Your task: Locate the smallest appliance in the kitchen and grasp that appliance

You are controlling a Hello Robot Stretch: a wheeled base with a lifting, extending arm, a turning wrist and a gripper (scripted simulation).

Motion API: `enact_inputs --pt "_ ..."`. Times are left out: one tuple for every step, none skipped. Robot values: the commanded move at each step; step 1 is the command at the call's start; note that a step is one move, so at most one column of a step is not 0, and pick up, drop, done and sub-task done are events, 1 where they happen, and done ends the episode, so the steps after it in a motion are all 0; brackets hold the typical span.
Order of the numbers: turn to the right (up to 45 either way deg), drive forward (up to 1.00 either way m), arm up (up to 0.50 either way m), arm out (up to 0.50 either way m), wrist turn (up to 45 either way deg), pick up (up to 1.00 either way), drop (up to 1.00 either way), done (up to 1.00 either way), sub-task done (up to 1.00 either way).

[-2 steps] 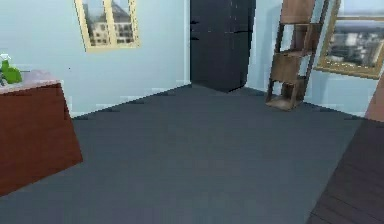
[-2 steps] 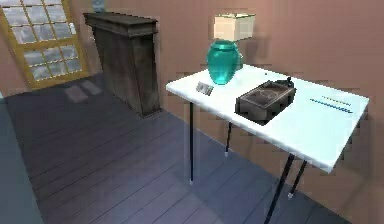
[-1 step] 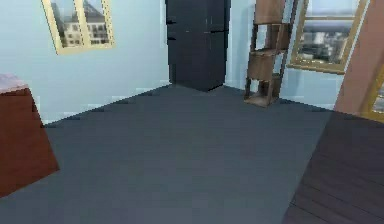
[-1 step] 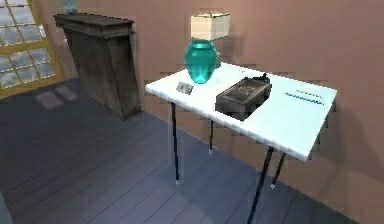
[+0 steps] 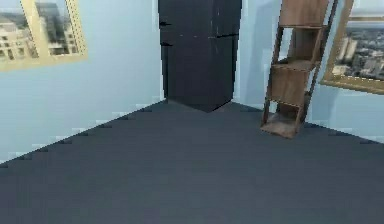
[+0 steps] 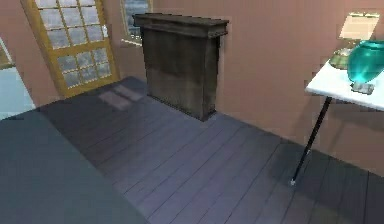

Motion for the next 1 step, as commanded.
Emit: enact_inputs --pt "3.0 0.0 0.0 0.0 0.0 0.0 0.0 0.0 0.0"
